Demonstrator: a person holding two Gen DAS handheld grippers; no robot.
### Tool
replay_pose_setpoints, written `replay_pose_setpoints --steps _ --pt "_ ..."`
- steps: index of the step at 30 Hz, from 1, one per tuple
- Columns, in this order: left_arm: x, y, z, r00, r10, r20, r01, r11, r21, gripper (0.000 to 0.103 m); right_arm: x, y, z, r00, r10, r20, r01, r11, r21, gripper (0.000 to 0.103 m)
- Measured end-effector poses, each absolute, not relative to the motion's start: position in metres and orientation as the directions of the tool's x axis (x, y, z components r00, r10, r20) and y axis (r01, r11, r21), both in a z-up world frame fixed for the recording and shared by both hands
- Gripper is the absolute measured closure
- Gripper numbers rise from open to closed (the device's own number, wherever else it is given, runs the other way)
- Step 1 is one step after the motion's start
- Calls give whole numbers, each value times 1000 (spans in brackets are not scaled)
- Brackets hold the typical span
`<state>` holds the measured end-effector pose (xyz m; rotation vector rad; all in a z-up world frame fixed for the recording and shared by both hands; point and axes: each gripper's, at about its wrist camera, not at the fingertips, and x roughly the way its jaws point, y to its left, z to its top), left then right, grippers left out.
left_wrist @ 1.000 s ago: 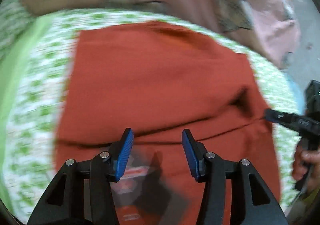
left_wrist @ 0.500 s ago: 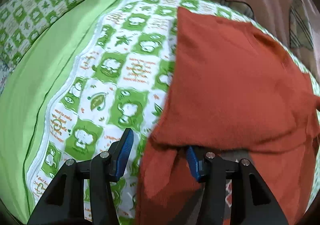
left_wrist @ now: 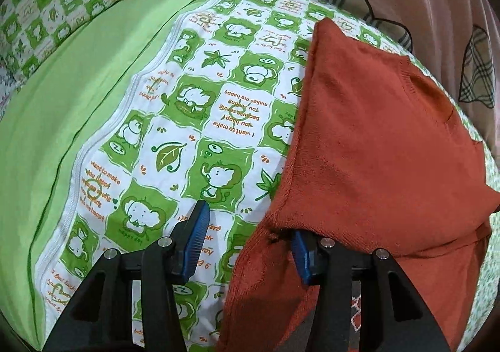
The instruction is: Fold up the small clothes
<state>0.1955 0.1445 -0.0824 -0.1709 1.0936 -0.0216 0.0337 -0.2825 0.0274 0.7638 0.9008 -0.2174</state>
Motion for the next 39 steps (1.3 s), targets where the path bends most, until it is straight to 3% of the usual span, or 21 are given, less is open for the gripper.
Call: replay_pose_setpoints --steps 6,10,11,13,15,17,22,23,24,25,26,31,36,39 --pt "193 142 -75 418 -124 -900 -15 990 -143 53 49 -282 14 509 10 -861 533 782 324 98" --pt "180 146 -45 437 -251 -864 88 968 -237 53 43 -280 8 481 -8 -877 534 796 286 98" --pt "181 146 -38 448 -272 -852 107 962 -251 48 42 -282 7 483 -6 -875 533 795 289 97" --pt "192 143 -28 465 -277 -841 122 961 -249 38 42 -280 7 492 -1 -871 522 801 293 88" --pt "213 135 -26 467 -275 -840 126 961 -245 32 47 -279 5 492 -6 -871 515 808 285 53" --pt "242 124 -34 459 -284 -842 134 959 -250 26 52 -275 3 493 -23 -870 515 813 271 52" --pt "304 107 -72 393 -275 -877 110 961 -252 25 62 -270 -9 468 -37 -883 509 828 235 54" --pt "310 103 -73 408 -271 -872 116 963 -245 28 62 -269 -11 464 -44 -885 505 834 224 68" --pt "314 100 -72 426 -270 -863 132 963 -236 46 64 -267 -13 453 -48 -890 496 843 208 82" --pt "315 98 -71 430 -280 -858 148 960 -239 62 66 -266 -14 443 -49 -895 492 848 197 89" --pt "316 96 -68 431 -294 -853 160 955 -248 89 67 -265 -13 441 -48 -896 483 855 191 94" --pt "303 104 -52 532 -236 -813 127 972 -199 94 70 -248 23 558 -81 -826 399 899 182 95" --pt "308 112 -69 519 -220 -826 82 975 -208 94 88 -263 -10 401 -174 -900 495 867 52 95" --pt "309 106 -70 520 -205 -829 87 978 -188 93 82 -278 -17 367 -239 -899 564 825 11 98"
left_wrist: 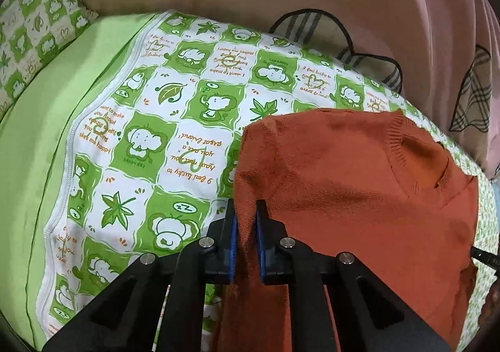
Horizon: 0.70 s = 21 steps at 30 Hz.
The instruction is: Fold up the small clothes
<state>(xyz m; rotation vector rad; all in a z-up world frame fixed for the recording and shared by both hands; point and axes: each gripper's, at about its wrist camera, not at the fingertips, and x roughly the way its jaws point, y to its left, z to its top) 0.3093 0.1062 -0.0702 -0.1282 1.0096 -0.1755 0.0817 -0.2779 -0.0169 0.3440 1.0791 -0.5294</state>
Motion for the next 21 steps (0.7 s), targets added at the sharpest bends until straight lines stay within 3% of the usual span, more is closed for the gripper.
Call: replay_pose_setpoints --steps 3,7,11,14,16,19,20,21 --pt "314 105 -66 507 -211 -836 82 977 -197 88 68 -280 -5 409 -216 -886 599 797 82 94" --pt "297 115 -51 506 -212 -836 82 977 -199 85 60 -254 14 518 -171 -838 500 855 135 94" --pt "276 108 -53 481 -188 -856 126 981 -145 84 79 -233 -8 485 -81 -871 404 904 141 94" --pt "270 115 -62 455 -190 -870 123 981 -149 82 83 -245 -29 352 -204 -914 503 864 1 94" --pt "262 123 -58 456 -208 -865 126 978 -168 80 67 -253 -18 397 -184 -899 575 814 87 94" --pt "245 137 -49 458 -235 -857 119 972 -202 79 45 -238 8 432 -222 -874 573 816 76 93" --pt "236 143 -45 456 -248 -855 118 969 -218 79 38 -235 13 447 -211 -869 562 822 89 87" --pt "225 146 -43 450 -255 -856 116 967 -228 78 26 -228 20 465 -191 -864 547 830 111 70"
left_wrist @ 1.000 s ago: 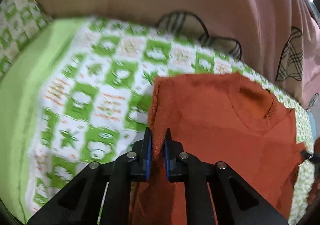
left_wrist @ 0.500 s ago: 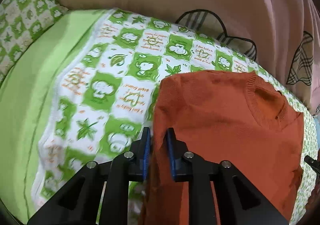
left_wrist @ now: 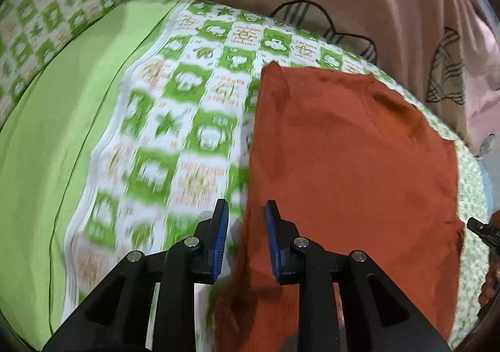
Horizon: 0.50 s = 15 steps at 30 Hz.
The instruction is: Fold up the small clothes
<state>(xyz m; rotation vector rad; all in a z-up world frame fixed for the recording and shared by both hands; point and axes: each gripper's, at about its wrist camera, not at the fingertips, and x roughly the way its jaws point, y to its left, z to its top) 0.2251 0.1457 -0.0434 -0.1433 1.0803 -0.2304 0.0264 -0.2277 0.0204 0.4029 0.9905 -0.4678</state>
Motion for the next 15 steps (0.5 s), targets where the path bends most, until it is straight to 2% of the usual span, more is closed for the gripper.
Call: replay_pose_setpoints --steps 2,4,6,8,15 --pt "197 153 -41 429 -272 -861 105 962 -251 78 3 -216 29 494 -177 -851 526 841 130 47" --pt "163 162 -38 414 -301 -859 95 953 -288 72 -17 -203 34 519 -170 -838 495 859 132 46" --pt "123 170 -41 407 -305 -861 75 951 -301 58 -26 -188 29 518 -134 -845 457 878 140 46" --pt "82 174 -43 400 -287 -870 47 955 -293 53 -47 -183 25 515 -96 -852 418 896 151 46" --pt "-40 191 -73 330 -275 -903 -68 947 -313 43 -116 -174 14 486 -13 -874 327 930 168 46"
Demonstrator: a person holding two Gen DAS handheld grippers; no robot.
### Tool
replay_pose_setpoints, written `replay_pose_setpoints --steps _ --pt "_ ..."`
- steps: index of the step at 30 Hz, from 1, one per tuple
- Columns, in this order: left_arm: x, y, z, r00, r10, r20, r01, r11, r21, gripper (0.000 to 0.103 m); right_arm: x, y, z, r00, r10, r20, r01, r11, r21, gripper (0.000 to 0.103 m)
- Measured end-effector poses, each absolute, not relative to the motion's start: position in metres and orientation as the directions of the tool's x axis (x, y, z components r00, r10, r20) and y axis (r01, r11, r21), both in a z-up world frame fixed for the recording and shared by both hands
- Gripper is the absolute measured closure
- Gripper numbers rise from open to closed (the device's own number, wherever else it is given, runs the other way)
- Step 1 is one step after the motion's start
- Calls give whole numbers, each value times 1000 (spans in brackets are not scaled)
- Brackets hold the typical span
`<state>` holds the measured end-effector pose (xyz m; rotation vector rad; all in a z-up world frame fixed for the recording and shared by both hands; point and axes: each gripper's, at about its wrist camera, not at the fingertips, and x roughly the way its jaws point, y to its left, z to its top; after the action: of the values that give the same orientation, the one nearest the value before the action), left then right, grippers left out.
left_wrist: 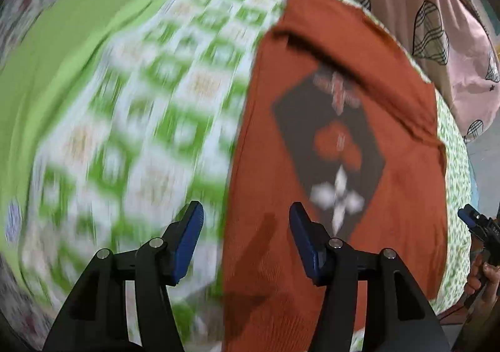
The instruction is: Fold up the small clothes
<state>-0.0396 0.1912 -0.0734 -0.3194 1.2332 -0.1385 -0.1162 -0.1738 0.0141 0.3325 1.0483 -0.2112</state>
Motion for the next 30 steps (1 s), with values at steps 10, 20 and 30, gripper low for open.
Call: replay_pose_setpoints --steps 10,20,30 --pt "-84 177 -81 306 -306 -902 -4 947 -322 43 -197 -200 -4 457 -2 -889 414 885 211 46" --pt "-82 163 -87 232 -369 -900 111 929 -352 51 -223 -184 -38 455 157 -876 389 850 355 47" --pt "-94 180 -83 220 -429 -876 169 901 -399 98 -227 -169 -43 430 223 -875 339 858 385 93"
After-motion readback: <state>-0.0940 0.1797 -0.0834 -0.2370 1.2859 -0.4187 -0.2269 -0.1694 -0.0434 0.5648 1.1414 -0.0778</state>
